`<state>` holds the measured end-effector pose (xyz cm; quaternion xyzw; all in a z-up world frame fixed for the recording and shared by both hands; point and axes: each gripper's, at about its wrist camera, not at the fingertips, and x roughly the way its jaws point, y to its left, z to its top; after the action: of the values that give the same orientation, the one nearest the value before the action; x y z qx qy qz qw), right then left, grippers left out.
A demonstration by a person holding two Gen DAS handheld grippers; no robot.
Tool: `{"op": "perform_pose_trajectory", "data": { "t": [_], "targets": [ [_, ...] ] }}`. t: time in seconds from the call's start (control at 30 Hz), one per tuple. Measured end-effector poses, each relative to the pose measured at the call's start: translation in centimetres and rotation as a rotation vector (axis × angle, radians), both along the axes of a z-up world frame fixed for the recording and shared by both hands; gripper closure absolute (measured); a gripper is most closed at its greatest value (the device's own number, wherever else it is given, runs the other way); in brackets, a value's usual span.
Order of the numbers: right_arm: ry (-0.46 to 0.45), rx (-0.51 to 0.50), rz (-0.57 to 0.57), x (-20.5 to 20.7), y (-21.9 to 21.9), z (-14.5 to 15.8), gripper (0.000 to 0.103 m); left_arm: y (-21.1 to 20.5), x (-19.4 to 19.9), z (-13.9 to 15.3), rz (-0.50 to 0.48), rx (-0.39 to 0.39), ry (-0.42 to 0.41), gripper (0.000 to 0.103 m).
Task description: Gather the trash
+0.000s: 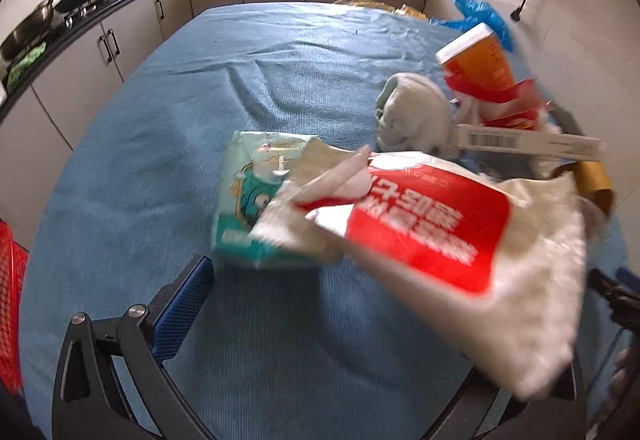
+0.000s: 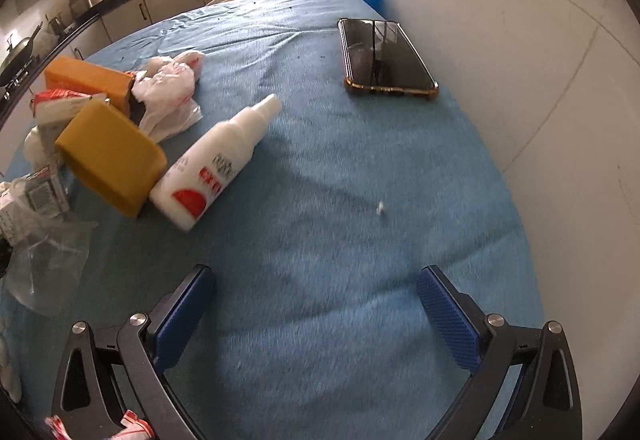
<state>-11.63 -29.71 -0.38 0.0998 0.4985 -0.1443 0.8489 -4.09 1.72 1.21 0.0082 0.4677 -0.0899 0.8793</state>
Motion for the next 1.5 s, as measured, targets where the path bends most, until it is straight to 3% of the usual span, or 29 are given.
{"op": "perform_pose_trajectory", "data": {
  "t": [0.27, 0.4, 0.57, 0.8, 0.97, 1.2, 1.5],
  "targets": [
    [-0.022, -0.01, 0.012, -1.6, 0.8, 0.2, 0.0, 3.1, -5.7, 3.5, 0.052, -0.083, -0.091, 0.0],
    [-0.071, 0.044, 0.008, -3.0, 1.4, 0.7, 0.0, 4.0, -7.8, 4.7, 0.083, -0.074, -0.149, 0.0],
    [-0.155, 0.081, 0.027, -4.8, 3.1, 2.3, 0.002, 5.6, -8.7, 5.7, 0.111, -0.129, -0.171, 0.0],
    [-0.46, -0.041, 0.087, -9.0, 7.1, 6.1, 0.003, 6.5, -10.3, 7.5, 0.165, -0.048, -0.269, 0.0],
    [-0.494, -0.042, 0.111, -10.1, 9.1, 7.1, 0.003, 6.6, -11.3, 7.5, 0.17, -0.005, -0.297, 0.0],
    [-0.47, -0.029, 0.107, -10.0, 9.8, 7.5, 0.004, 6.1, -12.7, 7.3, 0.172, 0.061, -0.336, 0.0],
    [-0.471, -0.033, 0.132, -11.2, 10.7, 7.7, 0.004, 6.9, -14.3, 7.3, 0.178, 0.075, -0.345, 0.0]
  ]
}}
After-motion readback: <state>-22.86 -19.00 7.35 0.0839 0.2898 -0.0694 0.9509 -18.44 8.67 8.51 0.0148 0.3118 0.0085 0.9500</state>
